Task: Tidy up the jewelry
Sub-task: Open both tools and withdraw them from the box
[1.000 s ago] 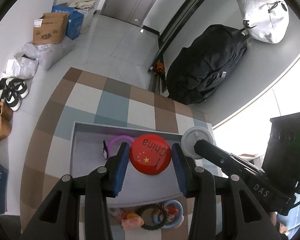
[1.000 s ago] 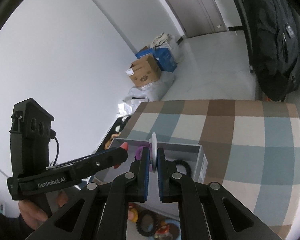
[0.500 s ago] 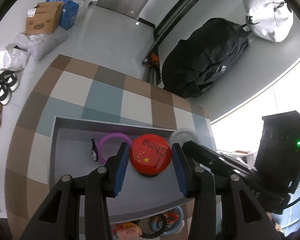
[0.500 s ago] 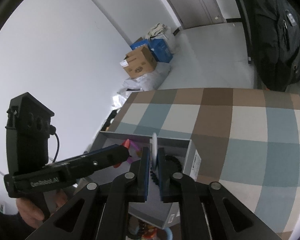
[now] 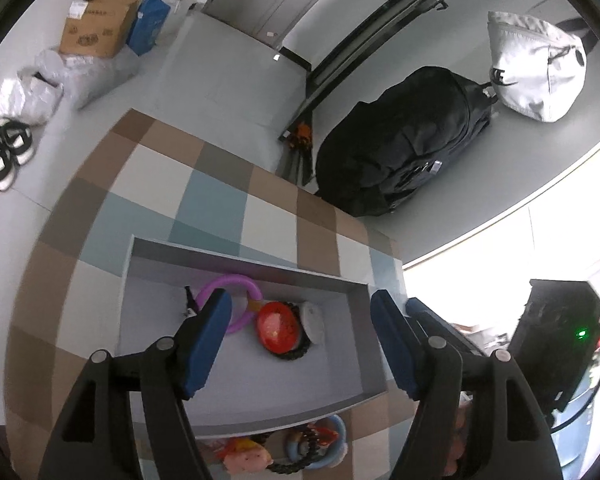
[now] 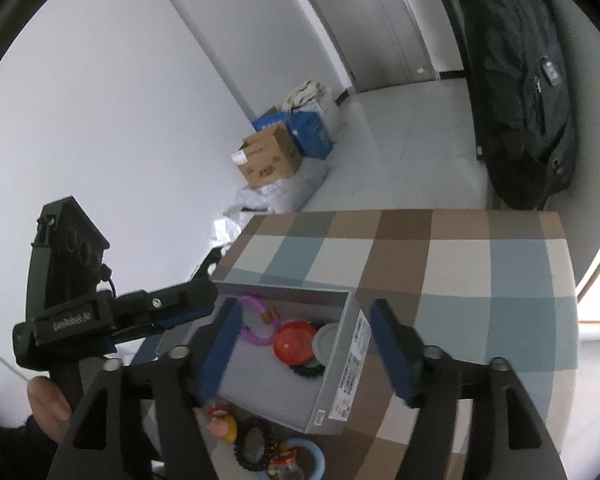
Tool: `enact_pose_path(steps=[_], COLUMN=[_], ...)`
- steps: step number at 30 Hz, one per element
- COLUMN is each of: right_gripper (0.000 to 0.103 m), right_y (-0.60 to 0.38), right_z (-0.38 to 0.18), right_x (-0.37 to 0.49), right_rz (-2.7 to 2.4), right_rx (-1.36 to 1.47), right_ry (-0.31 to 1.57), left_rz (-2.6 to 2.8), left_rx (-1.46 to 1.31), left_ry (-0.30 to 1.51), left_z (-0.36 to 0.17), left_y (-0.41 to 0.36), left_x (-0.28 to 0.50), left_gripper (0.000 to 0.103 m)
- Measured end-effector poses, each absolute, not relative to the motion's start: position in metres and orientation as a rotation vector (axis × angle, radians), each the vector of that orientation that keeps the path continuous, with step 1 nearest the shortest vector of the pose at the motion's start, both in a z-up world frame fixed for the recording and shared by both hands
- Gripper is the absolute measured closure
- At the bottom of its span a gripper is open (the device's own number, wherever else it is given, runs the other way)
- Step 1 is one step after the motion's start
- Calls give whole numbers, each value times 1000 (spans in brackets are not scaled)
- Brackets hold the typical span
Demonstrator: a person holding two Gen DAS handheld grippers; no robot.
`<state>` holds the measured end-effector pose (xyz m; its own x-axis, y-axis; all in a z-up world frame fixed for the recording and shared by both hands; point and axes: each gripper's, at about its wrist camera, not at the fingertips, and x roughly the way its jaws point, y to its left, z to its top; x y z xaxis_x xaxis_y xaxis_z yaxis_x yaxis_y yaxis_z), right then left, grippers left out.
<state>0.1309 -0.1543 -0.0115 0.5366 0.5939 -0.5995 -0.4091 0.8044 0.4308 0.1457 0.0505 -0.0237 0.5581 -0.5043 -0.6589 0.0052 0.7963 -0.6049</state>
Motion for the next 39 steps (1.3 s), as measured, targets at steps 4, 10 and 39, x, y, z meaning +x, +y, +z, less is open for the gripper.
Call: enact_pose_path(steps=[4, 10, 39], right_gripper=[12, 0, 0], right_y=[-155, -149, -147], right_z=[-3, 7, -12], right_x=[120, 102, 47], right_rz=[575, 564, 531], right_rx=[244, 188, 145], right_ry=[745, 662, 703], left_rz=[-275, -183, -49], left_rx=[-520, -438, -380], left_ry=[930, 874, 954], left_z=[-19, -10, -39], left_y=[46, 48, 67], left_x=[139, 124, 69], left_gripper=[35, 35, 20])
